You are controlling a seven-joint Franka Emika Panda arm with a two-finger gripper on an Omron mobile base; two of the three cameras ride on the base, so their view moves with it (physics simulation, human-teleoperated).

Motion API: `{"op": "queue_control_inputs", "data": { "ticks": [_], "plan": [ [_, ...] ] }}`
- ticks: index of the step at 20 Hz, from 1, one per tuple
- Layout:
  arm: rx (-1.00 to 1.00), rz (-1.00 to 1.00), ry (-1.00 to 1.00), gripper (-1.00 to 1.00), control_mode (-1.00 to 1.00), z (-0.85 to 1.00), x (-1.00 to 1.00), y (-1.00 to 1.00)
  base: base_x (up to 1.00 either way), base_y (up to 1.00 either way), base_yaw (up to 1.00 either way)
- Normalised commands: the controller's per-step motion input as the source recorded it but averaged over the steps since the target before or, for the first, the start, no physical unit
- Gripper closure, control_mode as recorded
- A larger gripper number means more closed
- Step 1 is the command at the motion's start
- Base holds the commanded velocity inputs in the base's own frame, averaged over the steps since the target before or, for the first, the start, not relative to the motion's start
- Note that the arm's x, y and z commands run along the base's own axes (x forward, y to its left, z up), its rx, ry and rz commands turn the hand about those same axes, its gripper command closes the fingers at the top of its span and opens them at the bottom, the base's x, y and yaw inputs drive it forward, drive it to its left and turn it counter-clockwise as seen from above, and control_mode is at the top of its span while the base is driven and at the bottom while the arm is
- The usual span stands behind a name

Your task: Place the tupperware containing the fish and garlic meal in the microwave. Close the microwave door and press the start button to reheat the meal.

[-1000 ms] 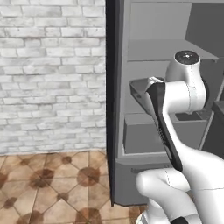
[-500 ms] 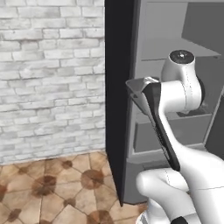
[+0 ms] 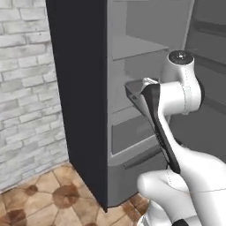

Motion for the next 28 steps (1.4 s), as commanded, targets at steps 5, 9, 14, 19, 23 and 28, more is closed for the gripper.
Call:
{"op": "queue_control_inputs", "data": {
  "ticks": [5,9,14,19,23,28],
  "plan": [
    [0.0,0.0,0.0,1.0,1.0,0.0,0.0,0.0,-0.46,0.22,-0.7],
    [0.0,0.0,0.0,1.0,1.0,0.0,0.0,0.0,-0.53,0.05,-0.75],
    [0.0,0.0,0.0,1.0,1.0,0.0,0.0,0.0,-0.46,0.0,-0.72],
    [0.0,0.0,0.0,1.0,1.0,0.0,0.0,0.0,-0.15,-0.08,-0.62],
    [0.0,0.0,0.0,1.0,1.0,0.0,0.0,0.0,0.01,-0.29,-0.55],
    [0.0,0.0,0.0,1.0,1.0,0.0,0.0,0.0,0.18,-0.32,-0.44]
  ]
}}
